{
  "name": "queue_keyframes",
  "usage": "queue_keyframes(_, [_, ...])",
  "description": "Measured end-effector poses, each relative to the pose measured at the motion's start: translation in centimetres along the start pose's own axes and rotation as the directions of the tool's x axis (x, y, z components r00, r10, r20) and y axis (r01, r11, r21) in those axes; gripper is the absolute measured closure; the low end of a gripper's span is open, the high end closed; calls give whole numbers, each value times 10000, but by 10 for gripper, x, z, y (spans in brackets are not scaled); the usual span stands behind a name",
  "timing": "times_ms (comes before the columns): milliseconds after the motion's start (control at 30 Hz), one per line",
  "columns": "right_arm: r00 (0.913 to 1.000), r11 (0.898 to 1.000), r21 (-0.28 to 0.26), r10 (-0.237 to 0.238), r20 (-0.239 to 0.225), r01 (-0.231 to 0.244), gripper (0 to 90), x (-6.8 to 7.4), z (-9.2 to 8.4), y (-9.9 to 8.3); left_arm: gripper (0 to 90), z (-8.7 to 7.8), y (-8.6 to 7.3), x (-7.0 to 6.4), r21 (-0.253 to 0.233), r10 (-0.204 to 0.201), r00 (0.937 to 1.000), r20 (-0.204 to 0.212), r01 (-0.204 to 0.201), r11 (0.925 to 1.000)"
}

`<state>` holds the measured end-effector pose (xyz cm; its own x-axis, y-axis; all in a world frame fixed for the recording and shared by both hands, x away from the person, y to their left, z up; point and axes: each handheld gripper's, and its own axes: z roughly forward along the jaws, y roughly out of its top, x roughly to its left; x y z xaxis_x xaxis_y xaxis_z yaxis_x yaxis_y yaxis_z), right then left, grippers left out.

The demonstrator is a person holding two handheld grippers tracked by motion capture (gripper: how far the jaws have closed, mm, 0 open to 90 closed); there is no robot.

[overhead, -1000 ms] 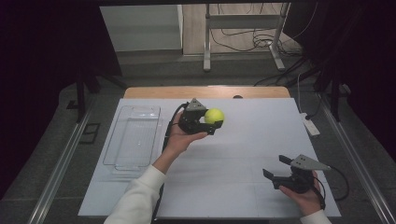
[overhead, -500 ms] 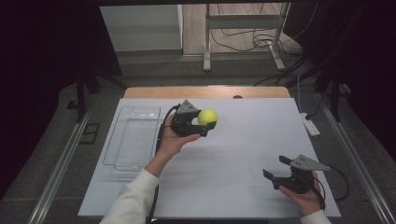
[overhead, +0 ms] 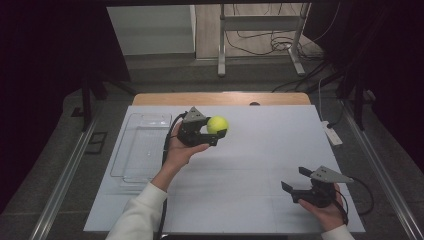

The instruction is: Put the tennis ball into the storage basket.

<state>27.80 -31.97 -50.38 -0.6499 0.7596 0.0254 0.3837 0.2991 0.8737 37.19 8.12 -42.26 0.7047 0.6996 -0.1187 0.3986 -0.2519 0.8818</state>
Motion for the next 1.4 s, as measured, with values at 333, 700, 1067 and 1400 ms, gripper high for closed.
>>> queue_keyframes(333, [10000, 10000, 67, -16, 44, 15, 128, 1, 0, 0, 278, -9, -3, 6, -143, -118, 9999, -66, 117, 9998])
queue_keyframes(700, [10000, 10000, -12, -52, 48, 52, 129, 1, -1, 0, 278, -16, -5, 13, -228, -265, 9992, -313, 258, 9994])
queue_keyframes(1067, [9999, 10000, -39, -37, 97, 37, 129, -1, -3, 0, 278, -25, -6, 25, -443, -528, 9960, -727, 497, 9978])
queue_keyframes(1400, [10000, 9999, -120, -33, 76, 34, 129, -2, -4, 1, 278, -29, -7, 26, -463, -464, 9930, -1084, 416, 9981])
